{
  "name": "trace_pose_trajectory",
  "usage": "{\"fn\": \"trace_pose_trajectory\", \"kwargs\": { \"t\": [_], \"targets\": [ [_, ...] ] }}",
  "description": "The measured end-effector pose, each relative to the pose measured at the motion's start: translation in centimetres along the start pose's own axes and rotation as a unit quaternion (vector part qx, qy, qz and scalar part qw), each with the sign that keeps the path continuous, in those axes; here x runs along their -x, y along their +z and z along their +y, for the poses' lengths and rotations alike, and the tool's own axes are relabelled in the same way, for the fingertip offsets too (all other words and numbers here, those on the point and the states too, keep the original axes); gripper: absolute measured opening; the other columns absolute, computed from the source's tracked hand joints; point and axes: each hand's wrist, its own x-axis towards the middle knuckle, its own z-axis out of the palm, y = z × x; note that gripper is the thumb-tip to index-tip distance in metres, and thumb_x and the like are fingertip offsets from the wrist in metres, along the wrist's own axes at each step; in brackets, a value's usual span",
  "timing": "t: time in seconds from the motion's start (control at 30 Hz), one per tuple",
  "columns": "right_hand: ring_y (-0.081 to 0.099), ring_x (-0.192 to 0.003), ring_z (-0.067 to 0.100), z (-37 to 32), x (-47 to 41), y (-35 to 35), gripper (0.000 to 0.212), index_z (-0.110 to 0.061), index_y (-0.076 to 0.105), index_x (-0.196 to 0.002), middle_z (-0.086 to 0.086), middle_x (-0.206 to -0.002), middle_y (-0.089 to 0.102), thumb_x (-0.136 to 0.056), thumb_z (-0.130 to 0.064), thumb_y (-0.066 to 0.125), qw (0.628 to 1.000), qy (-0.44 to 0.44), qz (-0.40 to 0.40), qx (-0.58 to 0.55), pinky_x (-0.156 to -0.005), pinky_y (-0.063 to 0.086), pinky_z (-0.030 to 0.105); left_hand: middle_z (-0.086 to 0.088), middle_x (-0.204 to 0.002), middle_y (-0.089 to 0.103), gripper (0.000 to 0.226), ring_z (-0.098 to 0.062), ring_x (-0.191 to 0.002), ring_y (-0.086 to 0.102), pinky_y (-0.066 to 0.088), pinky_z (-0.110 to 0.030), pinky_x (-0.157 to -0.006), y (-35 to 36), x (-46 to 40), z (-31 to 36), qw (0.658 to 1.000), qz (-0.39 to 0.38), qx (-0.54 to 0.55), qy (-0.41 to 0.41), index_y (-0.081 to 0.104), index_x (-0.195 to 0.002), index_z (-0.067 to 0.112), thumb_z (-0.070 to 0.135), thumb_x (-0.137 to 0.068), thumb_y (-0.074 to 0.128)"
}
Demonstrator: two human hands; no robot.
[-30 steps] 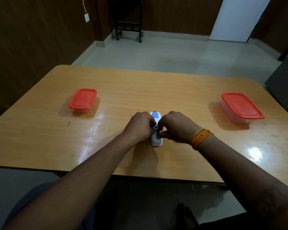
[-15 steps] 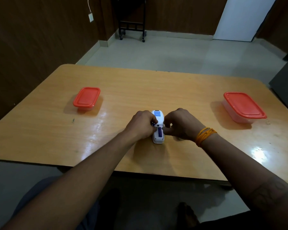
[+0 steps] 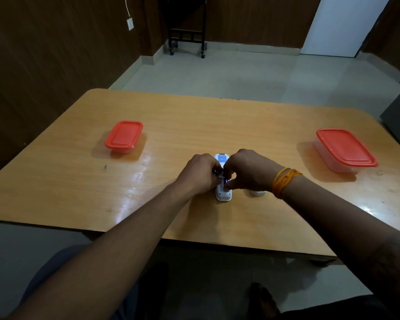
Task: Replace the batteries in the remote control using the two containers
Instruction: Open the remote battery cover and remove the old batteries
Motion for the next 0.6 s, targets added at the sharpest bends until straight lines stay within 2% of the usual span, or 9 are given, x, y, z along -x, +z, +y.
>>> {"fn": "trace_pose_trajectory", "kwargs": {
  "t": [0.13,0.27,0.43,0.6],
  "targets": [
    [0.065,-0.107,0.024,-0.02,-0.44,-0.35,0.037,-0.017,0.073,-0.121,0.003,-0.115,0.075,-0.09,-0.035,0.079,1.0,-0.01,-0.013,0.013,-0.078,0.043,0.027,-0.001,-0.092,0.076,0.022,-0.019,-0.087,0.066,0.054,-0.03,-0.074,-0.17,-0.16,-0.1,1.0,-0.011,0.008,0.004,0.084,-0.104,0.02,0.016,-0.084,0.076],
    [0.067,-0.099,0.026,-0.32,-0.55,-0.31,0.033,-0.017,0.073,-0.118,0.005,-0.11,0.075,-0.091,-0.035,0.078,0.999,-0.023,-0.015,0.046,-0.074,0.044,0.029,0.0,-0.08,0.069,0.018,-0.02,-0.081,0.063,0.043,-0.026,-0.066,-0.19,-0.09,-0.13,1.0,-0.007,0.017,0.005,0.084,-0.096,0.019,0.012,-0.083,0.074],
    [0.068,-0.094,0.028,-0.95,-0.56,-0.35,0.029,-0.013,0.072,-0.114,0.008,-0.104,0.074,-0.09,-0.03,0.078,0.996,-0.041,-0.004,0.078,-0.071,0.047,0.031,-0.012,-0.08,0.072,0.017,-0.032,-0.083,0.067,0.052,-0.036,-0.068,-0.18,0.06,-0.01,1.0,-0.01,0.016,0.002,0.08,-0.085,0.013,0.007,-0.083,0.064],
    [0.068,-0.084,0.026,-0.62,0.11,0.56,0.024,-0.016,0.072,-0.107,0.005,-0.097,0.075,-0.086,-0.028,0.075,0.996,-0.063,0.028,0.058,-0.072,0.058,0.038,-0.009,-0.085,0.073,0.023,-0.028,-0.083,0.066,0.047,-0.031,-0.065,-0.55,0.26,0.31,1.0,-0.021,0.018,0.001,0.083,-0.09,0.016,0.005,-0.083,0.064]
  ]
}}
